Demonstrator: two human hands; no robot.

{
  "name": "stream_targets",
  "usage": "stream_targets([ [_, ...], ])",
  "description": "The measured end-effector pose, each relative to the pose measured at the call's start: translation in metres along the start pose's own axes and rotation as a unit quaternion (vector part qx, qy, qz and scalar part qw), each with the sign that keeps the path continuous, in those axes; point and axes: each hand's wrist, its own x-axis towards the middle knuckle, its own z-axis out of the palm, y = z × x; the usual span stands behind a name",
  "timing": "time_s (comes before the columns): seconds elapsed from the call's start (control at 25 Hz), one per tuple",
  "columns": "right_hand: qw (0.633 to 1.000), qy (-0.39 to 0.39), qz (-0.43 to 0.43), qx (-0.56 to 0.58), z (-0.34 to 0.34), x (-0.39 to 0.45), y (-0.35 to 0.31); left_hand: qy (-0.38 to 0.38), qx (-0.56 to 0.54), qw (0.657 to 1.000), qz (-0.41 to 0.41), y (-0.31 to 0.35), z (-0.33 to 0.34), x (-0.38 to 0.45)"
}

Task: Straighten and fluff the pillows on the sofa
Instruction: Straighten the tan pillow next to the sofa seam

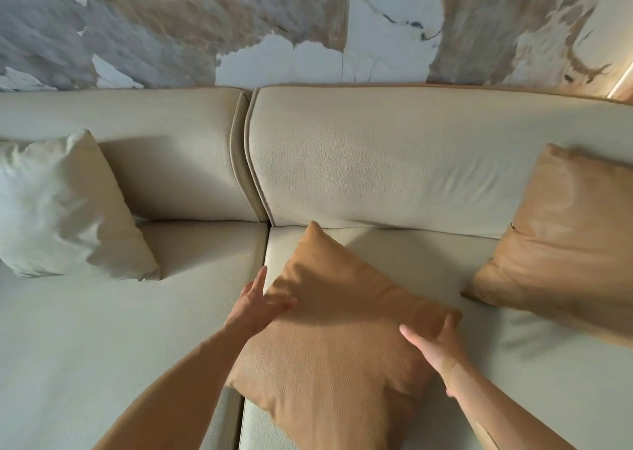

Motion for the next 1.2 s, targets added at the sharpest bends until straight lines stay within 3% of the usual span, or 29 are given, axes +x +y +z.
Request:
stream_targets([
  [0.16, 0.991, -0.092, 0.089, 0.024, 0.006, -0.005, 0.013, -0.090, -0.010, 0.996, 0.008, 0.003, 0.007, 0.018],
  [0.52, 0.991, -0.061, 0.063, 0.103, 0.022, -0.002, 0.020, -0.163, 0.012, 0.986, -0.020, 0.019, 0.011, 0.039],
  [0.68, 0.989, -0.050, 0.026, 0.137, 0.023, -0.004, 0.013, -0.134, 0.030, 0.989, -0.054, 0.020, 0.009, 0.033],
  [0.84, 0.983, -0.004, -0.109, 0.146, 0.018, -0.014, -0.014, -0.077, 0.008, 0.995, -0.065, 0.013, 0.001, 0.010],
  [1.2, 0.952, 0.030, -0.273, 0.135, -0.032, -0.019, -0.133, 0.066, -0.145, 0.986, 0.045, 0.066, -0.063, -0.001],
])
